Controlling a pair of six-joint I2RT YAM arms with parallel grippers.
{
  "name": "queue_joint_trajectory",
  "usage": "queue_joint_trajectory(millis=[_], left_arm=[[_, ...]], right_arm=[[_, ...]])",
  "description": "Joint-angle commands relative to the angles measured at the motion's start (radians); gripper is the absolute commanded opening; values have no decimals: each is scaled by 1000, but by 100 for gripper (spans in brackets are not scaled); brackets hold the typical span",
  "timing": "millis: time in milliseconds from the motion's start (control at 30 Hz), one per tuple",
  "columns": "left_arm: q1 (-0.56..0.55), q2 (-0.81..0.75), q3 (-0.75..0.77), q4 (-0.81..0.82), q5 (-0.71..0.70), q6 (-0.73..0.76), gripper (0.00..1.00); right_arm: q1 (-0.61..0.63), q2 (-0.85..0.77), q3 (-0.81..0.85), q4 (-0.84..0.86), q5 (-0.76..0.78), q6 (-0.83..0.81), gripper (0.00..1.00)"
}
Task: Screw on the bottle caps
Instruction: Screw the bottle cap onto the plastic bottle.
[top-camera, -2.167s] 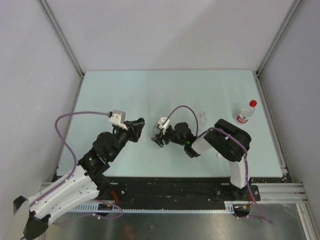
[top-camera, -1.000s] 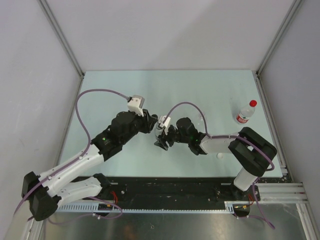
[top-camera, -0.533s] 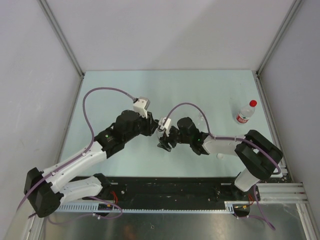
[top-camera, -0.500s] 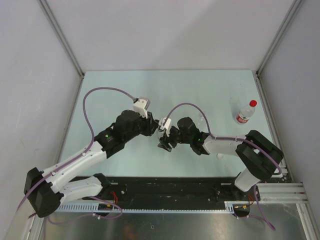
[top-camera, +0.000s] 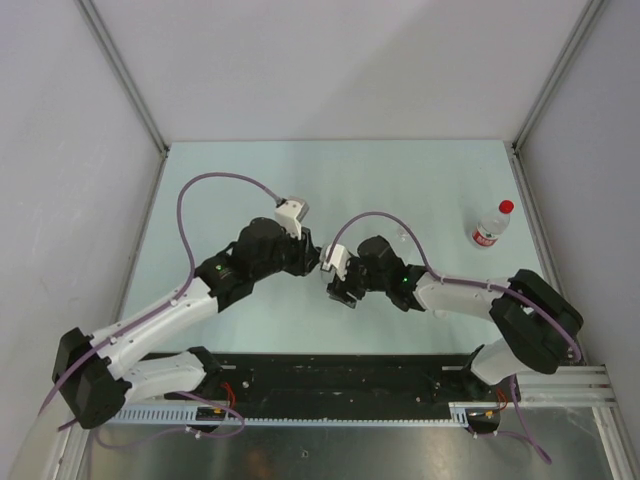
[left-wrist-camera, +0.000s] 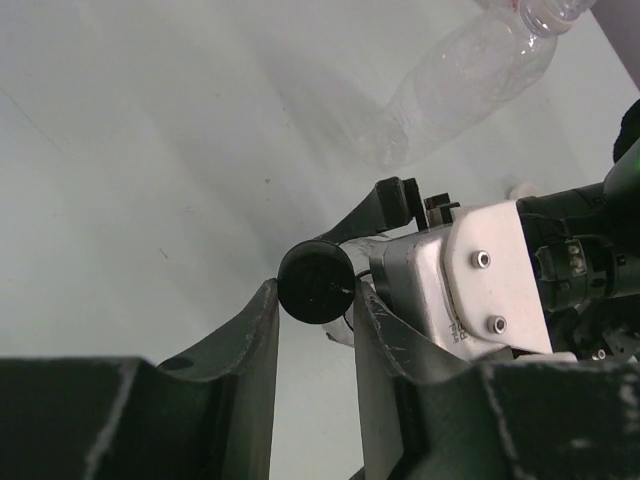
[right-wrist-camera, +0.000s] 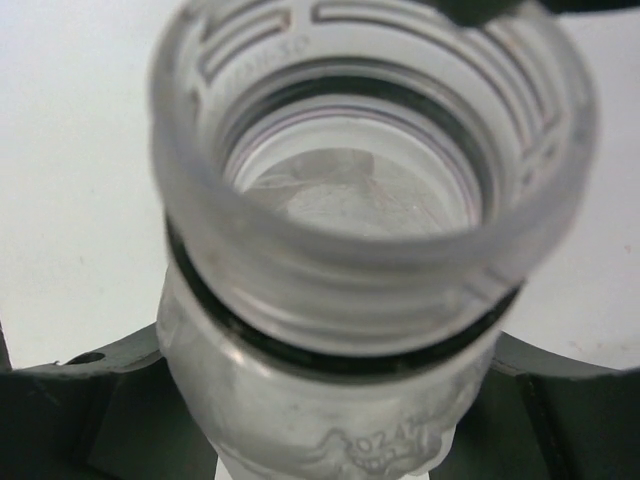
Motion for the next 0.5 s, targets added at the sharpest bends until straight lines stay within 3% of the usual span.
queue_joint_trajectory(millis=[0,467], left_arm=[[-18,62,18,-94,111,-5,8],[-17,50,-7,-145,58,-16,7]], right_arm=[[45,-114,38,40,0,-123,61],[107,-278,37,-66,57,-141,60]])
